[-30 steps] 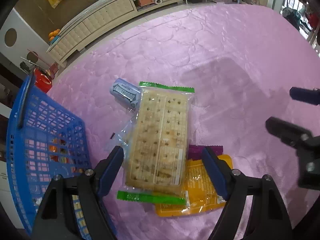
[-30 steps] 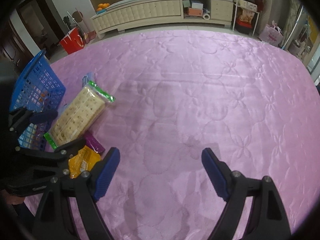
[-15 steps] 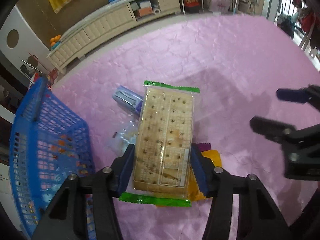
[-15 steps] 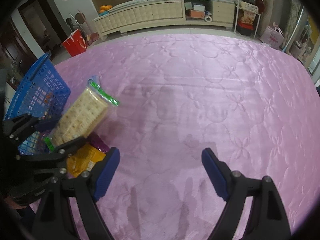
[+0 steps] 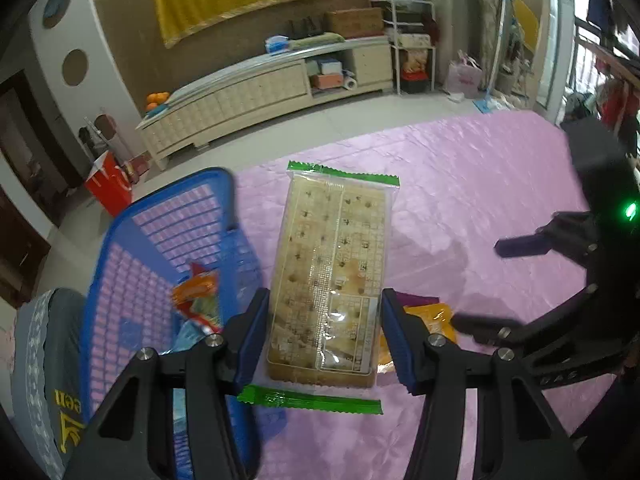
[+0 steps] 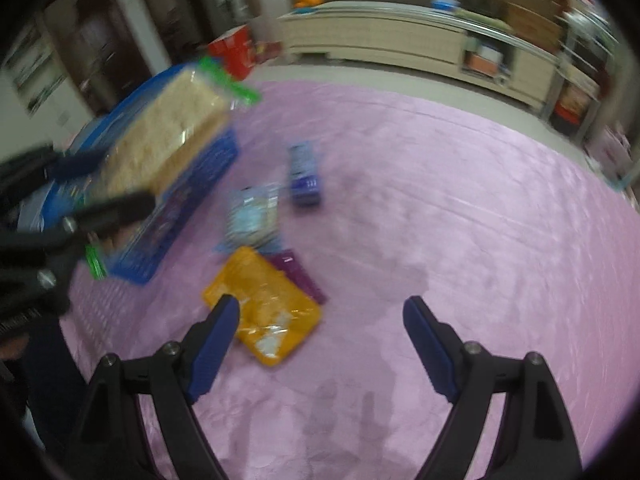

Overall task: Organize snacks
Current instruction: 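Lift the cracker pack with the left gripper while the right gripper reaches to the yellow pouch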

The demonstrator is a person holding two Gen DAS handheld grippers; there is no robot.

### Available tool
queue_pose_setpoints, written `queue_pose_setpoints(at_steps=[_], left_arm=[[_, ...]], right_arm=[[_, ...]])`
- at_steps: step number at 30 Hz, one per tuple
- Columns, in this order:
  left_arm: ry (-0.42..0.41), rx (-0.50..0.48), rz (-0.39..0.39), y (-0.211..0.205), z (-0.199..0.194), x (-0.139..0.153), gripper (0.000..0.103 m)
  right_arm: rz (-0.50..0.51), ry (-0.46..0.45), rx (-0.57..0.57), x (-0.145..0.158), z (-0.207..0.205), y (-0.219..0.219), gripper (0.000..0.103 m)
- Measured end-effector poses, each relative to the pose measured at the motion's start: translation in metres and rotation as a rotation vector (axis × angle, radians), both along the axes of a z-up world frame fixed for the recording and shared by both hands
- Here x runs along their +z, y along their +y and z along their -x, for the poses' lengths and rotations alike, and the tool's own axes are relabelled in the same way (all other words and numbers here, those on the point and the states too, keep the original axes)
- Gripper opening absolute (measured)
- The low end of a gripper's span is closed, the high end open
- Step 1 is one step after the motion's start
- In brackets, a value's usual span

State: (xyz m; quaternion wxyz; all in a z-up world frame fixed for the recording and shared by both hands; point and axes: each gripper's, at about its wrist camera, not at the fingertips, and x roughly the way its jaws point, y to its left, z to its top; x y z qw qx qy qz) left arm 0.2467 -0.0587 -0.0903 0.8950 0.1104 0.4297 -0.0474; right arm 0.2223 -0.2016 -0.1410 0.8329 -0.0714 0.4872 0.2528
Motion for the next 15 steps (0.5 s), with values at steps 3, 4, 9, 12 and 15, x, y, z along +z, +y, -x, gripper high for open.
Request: queue_pose_setpoints(at_steps=[3,4,9,12,15], left_arm=[[-0.001,0.028,0.008,0.010,0.005,0.001,0.052],[-0.001,0.035,0.010,0.013,0.005,0.001,0.052],[-0.009,0.040,0.017,0.022,0.008,0.002,0.052],[-0.009,0.042,0.017,0.021,0.008,0.001,0.052],[-0.009,0.040,0.018,0.021,0.008,0.001,0.052]], right_arm=[[0.035,0.003,0.109,-0.008,0.002,0.023,0.087],[0.055,0.004,0.145,-0.013,0.003,0.032,0.087],[0.140,-0.011,0.286,-0.032,0.001,0.064,0.087],[0.183,0.007,0.314,-0.044,-0.007,0.074,0.087],[0.199,0.036,0.321,-0.055,-0.013,0.077,0.061]])
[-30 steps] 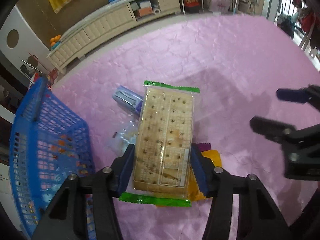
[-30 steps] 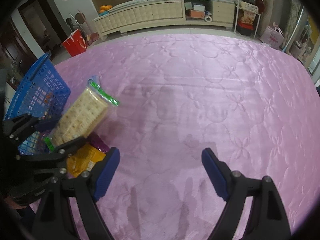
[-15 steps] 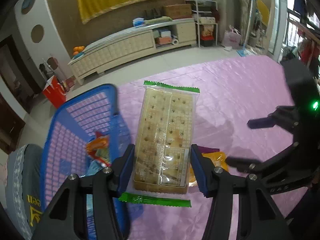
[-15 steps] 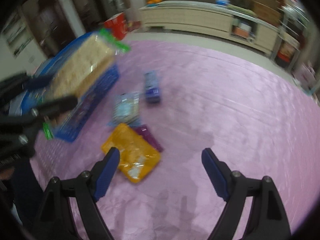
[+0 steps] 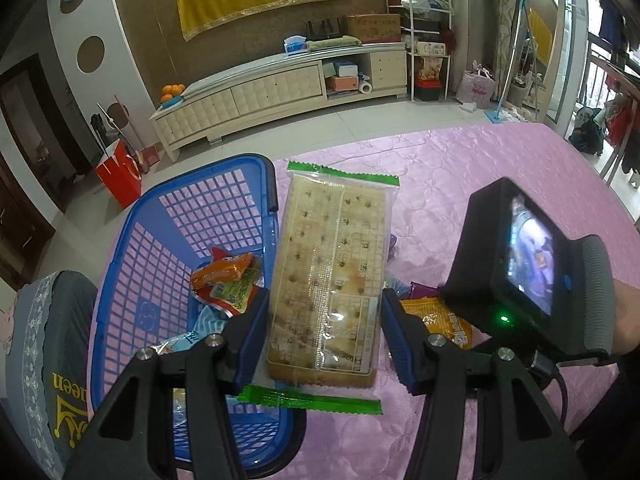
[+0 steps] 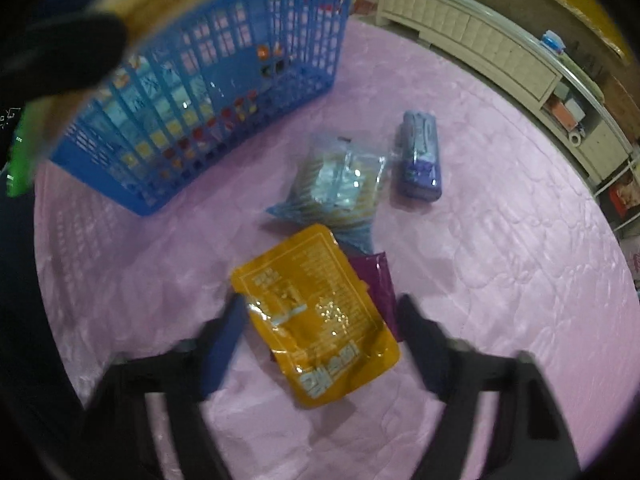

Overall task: Organize snacks
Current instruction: 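Lift the cracker pack with the left gripper while the right gripper reaches to the yellow pouch, then grasp the yellow pouch with the right gripper and lift it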

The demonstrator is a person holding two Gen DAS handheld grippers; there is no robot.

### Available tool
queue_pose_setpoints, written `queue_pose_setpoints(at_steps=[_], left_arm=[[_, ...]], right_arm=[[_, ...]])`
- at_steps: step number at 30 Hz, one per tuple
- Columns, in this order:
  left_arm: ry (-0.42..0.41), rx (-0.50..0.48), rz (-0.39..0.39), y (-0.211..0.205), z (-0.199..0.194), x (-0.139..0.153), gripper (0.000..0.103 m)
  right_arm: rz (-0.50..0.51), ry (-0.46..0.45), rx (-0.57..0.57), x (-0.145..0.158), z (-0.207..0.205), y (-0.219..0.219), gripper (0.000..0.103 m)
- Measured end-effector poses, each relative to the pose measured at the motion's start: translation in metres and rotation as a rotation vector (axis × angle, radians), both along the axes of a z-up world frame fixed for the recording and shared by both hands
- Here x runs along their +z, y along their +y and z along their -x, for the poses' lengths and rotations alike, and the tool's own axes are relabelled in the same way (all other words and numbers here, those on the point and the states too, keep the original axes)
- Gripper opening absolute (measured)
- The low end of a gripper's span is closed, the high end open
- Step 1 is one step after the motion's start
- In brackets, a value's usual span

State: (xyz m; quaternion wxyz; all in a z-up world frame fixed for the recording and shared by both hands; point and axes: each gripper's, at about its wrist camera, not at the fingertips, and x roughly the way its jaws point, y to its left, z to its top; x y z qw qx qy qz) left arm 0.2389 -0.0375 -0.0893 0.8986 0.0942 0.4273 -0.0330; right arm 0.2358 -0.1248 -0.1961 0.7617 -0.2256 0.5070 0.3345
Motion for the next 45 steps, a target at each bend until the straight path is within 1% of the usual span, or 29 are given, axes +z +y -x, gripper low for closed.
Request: queue_pose_setpoints(at_steps=[1,3,4,5,6,7,11,14,18,19,21,23,25,26,29,32,33,36,37,40,42,45], left_arm=[[0.001,-0.001,-0.001,0.000,0.000,0.000,0.052],[0.001,-0.002,-0.003,-0.001,0.000,-0.001,0.052],[0.002,-0.003,-0.003,-0.001,0.000,-0.001,0.052],[0.001,-0.004,-0.004,-0.002,0.000,-0.001,0.052],[0.001,-0.005,-0.003,-0.003,0.000,-0.001,0.052],[0.001,-0.006,-0.001,-0.004,0.000,-0.001,0.052],[0.002,-0.014,0.005,-0.007,0.001,-0.002,0.052],[0.005,-0.023,0.012,-0.010,0.005,-0.003,0.052],[0.011,-0.038,0.002,-0.017,0.014,-0.006,0.052],[0.013,-0.041,0.002,-0.018,0.016,-0.007,0.052],[0.021,-0.044,0.007,-0.021,0.022,-0.010,0.052],[0.028,-0.045,0.011,-0.022,0.026,-0.013,0.052],[0.033,-0.049,0.008,-0.024,0.031,-0.014,0.052],[0.035,-0.048,0.006,-0.025,0.033,-0.015,0.052],[0.046,-0.033,0.007,-0.025,0.038,-0.019,0.052],[0.057,-0.010,0.012,-0.024,0.043,-0.024,0.052],[0.065,-0.002,0.013,-0.023,0.046,-0.027,0.052],[0.086,0.013,0.011,-0.022,0.052,-0.034,0.052],[0.091,0.015,0.011,-0.022,0.053,-0.036,0.052],[0.102,0.021,0.002,-0.023,0.057,-0.040,0.052],[0.110,0.025,0.002,-0.023,0.058,-0.043,0.052],[0.121,0.034,0.012,-0.022,0.057,-0.048,0.052]], right_arm=[[-0.003,0.014,-0.004,-0.003,-0.001,-0.001,0.052],[-0.019,0.005,-0.003,-0.004,-0.001,-0.005,0.047],[-0.024,0.004,0.002,-0.004,-0.001,-0.006,0.042],[-0.038,0.016,0.006,-0.003,-0.001,-0.008,0.029],[-0.053,0.034,0.006,-0.002,0.000,-0.010,0.022],[-0.054,0.038,0.000,-0.002,0.000,-0.012,0.007],[-0.048,0.073,0.014,-0.005,0.004,-0.016,0.006],[-0.060,0.031,0.003,-0.002,0.008,-0.019,0.006],[-0.072,0.035,0.008,0.005,0.011,-0.022,0.007],[-0.066,0.033,0.020,0.005,0.013,-0.023,0.009],[-0.043,0.017,0.038,0.007,0.018,-0.026,0.022],[-0.045,0.001,0.051,0.007,0.020,-0.027,0.053],[-0.073,-0.013,0.070,0.011,0.025,-0.028,0.066],[-0.082,-0.023,0.079,0.013,0.028,-0.029,0.070],[-0.078,-0.043,0.118,0.014,0.035,-0.025,0.076],[-0.040,-0.051,0.176,0.008,0.041,-0.021,0.076],[-0.024,-0.047,0.202,0.002,0.040,-0.017,0.076],[0.020,-0.026,0.230,-0.014,0.034,-0.008,0.076],[0.021,-0.021,0.238,-0.016,0.032,-0.007,0.079],[0.005,-0.027,0.267,-0.020,0.031,-0.004,0.079],[-0.002,-0.032,0.288,-0.021,0.032,-0.004,0.079],[-0.018,-0.034,0.286,-0.022,0.028,-0.006,0.076]])
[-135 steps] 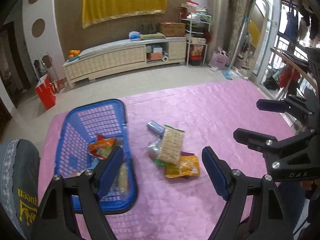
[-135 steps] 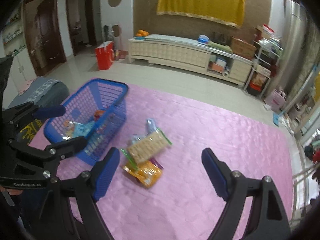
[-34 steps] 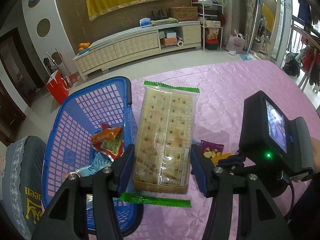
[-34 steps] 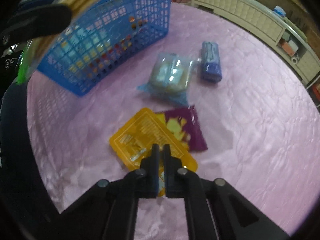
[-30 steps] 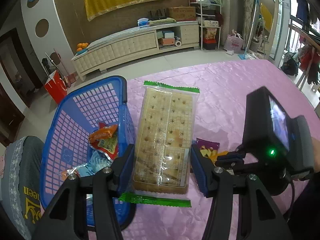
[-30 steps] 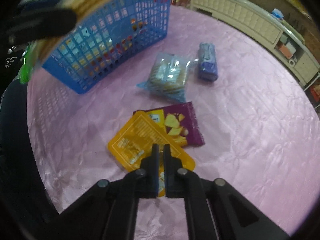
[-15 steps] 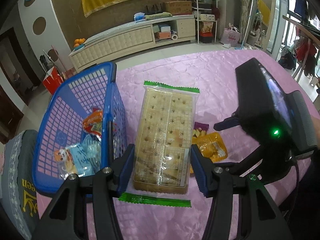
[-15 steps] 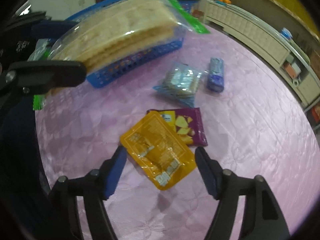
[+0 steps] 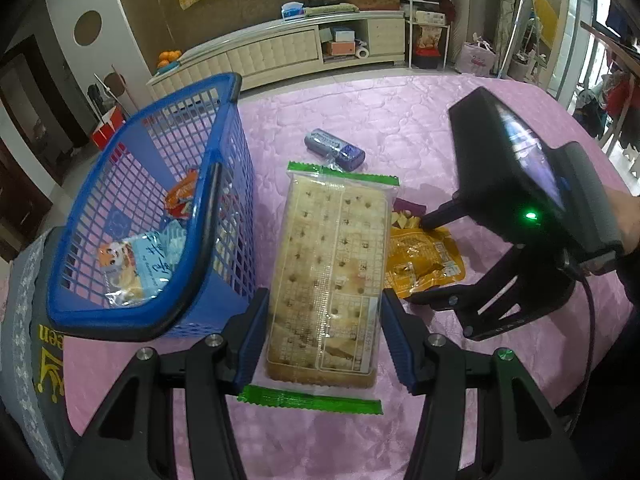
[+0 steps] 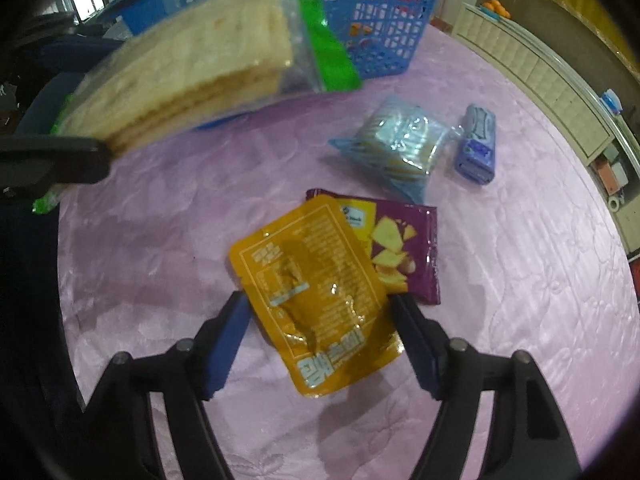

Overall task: Organize snacks
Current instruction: 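Grasp the yellow pouch with the right gripper and lift it, then carry the cracker pack and yellow pouch toward the basket with both grippers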

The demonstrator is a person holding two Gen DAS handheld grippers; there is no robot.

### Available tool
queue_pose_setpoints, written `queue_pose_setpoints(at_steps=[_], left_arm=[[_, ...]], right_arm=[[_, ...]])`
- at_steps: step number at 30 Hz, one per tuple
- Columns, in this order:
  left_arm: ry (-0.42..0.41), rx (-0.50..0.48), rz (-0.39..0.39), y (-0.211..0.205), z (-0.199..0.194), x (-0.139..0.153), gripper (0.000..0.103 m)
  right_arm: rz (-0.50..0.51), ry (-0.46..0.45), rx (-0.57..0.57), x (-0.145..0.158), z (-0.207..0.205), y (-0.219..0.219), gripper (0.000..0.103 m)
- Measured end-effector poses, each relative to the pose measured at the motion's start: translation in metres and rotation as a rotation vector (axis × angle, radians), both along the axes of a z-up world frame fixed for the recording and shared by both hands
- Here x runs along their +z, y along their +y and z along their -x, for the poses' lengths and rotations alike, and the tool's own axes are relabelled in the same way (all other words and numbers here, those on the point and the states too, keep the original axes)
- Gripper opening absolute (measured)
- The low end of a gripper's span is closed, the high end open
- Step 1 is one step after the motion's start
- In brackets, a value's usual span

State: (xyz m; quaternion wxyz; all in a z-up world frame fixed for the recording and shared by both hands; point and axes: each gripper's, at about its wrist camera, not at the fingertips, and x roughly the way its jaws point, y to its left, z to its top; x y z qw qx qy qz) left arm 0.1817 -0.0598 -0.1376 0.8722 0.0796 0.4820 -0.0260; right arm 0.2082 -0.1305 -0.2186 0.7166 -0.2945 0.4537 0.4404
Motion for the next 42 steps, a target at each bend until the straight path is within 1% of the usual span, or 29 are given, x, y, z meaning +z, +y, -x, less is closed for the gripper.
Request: queue_pose_setpoints(at_steps=[7,9,10,13,15,17,18,20,24,26,28,29,30,31,32,33,38,42], left_arm=[[0.023,0.008,0.016,0.001,-0.003,-0.010,0.052],[0.027,0.012,0.024,0.003,-0.003,-0.013,0.052],[0.029,0.013,0.027,0.004,-0.005,-0.013,0.052],[0.032,0.015,0.032,0.002,-0.007,-0.015,0.052],[0.032,0.020,0.035,0.003,-0.007,-0.017,0.052],[0.032,0.024,0.043,0.006,-0.006,-0.017,0.052],[0.032,0.028,0.051,0.007,-0.006,-0.017,0.052],[0.028,0.026,0.055,0.009,-0.005,-0.016,0.052],[0.012,0.023,0.068,0.011,0.001,-0.011,0.052],[0.003,0.022,0.075,0.013,0.004,-0.008,0.052],[-0.007,0.023,0.086,0.015,0.009,-0.004,0.052],[-0.012,0.022,0.091,0.015,0.012,-0.002,0.052],[-0.019,0.019,0.098,0.017,0.014,0.001,0.052],[-0.025,0.016,0.105,0.018,0.017,0.004,0.052],[-0.033,0.011,0.111,0.019,0.020,0.008,0.052],[-0.042,0.007,0.116,0.019,0.022,0.012,0.052],[-0.092,-0.017,0.150,0.025,0.035,0.034,0.052],[-0.142,-0.032,0.159,0.036,0.045,0.057,0.052]], right_arm=[[0.035,0.028,0.020,0.003,0.000,-0.001,0.065],[0.049,0.037,0.031,0.004,0.001,-0.002,0.058],[0.052,0.039,0.036,0.006,0.004,-0.003,0.051],[0.048,0.029,0.029,0.007,0.009,-0.003,0.046],[0.043,0.019,0.023,0.008,0.014,-0.004,0.041],[0.043,0.005,0.028,0.009,0.022,-0.004,0.030],[0.040,-0.003,0.025,0.010,0.028,-0.006,0.026],[0.029,-0.004,0.009,0.012,0.032,-0.008,0.017],[0.019,-0.008,-0.030,0.016,0.040,-0.014,0.014],[0.017,-0.013,-0.051,0.023,0.048,-0.017,0.013],[0.015,0.000,-0.073,0.027,0.052,-0.019,0.013],[0.018,-0.017,-0.085,0.030,0.055,-0.020,0.013],[0.024,-0.004,-0.093,0.031,0.055,-0.021,0.013],[0.025,-0.011,-0.103,0.035,0.058,-0.022,0.013],[0.027,-0.036,-0.121,0.041,0.062,-0.023,0.013],[0.019,-0.027,-0.134,0.045,0.062,-0.025,0.013],[-0.008,-0.085,-0.212,0.075,0.071,-0.035,0.013],[-0.054,-0.137,-0.272,0.106,0.076,-0.036,0.013]])
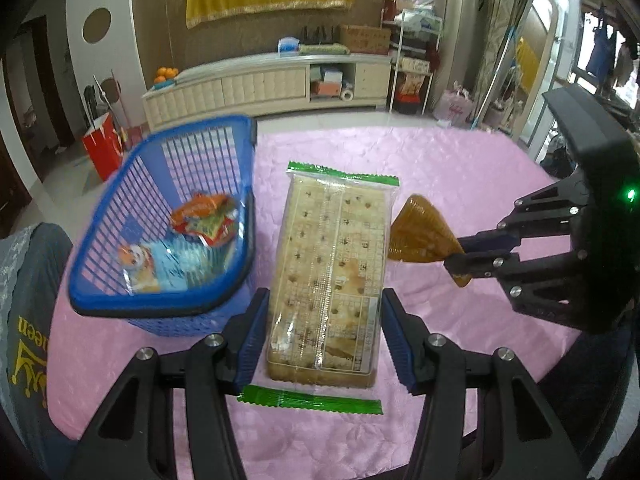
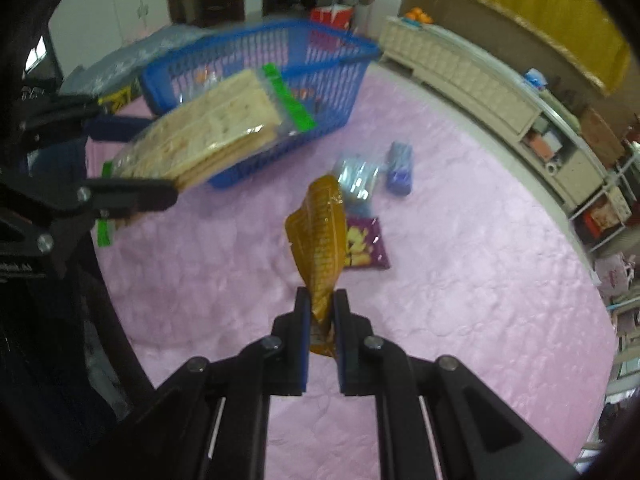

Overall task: Organize snacks
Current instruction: 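Carry the cracker pack and yellow pouch toward the basket with both grippers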

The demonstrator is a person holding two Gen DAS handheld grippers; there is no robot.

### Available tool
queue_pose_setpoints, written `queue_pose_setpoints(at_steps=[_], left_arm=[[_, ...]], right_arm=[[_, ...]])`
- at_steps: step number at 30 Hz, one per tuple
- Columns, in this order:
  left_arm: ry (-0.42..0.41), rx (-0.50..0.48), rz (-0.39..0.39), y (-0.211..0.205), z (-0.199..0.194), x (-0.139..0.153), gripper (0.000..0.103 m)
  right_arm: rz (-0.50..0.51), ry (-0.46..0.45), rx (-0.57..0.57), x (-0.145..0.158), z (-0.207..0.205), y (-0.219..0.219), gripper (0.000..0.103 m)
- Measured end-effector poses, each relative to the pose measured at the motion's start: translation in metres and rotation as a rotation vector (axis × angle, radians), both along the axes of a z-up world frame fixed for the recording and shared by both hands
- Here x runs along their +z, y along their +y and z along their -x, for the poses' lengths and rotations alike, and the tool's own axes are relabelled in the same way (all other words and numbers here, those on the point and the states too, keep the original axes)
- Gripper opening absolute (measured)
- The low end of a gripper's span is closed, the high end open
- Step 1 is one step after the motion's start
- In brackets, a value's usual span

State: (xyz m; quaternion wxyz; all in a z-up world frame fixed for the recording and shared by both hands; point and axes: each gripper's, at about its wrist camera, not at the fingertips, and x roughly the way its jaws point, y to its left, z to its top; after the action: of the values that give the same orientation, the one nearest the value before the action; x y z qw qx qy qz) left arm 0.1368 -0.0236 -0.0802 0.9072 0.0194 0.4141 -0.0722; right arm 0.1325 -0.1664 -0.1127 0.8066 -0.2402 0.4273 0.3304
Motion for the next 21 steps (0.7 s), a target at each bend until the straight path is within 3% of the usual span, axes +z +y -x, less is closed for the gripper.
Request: queue_pose_setpoints(at_steps=[12,21], left_arm=[[-0.104,0.045,0.002,0.057,0.002,0.052,0.052],[-0.135,0.105,-0.016,0.106,-0.007,0.070,0.052]], right_arm=[[-0.153,-0.101,-0.061,0.061,-0.006,0.037,0.013],[-0.178,-0.130,-0.031,0.077,-0.022,0.080,0.013]])
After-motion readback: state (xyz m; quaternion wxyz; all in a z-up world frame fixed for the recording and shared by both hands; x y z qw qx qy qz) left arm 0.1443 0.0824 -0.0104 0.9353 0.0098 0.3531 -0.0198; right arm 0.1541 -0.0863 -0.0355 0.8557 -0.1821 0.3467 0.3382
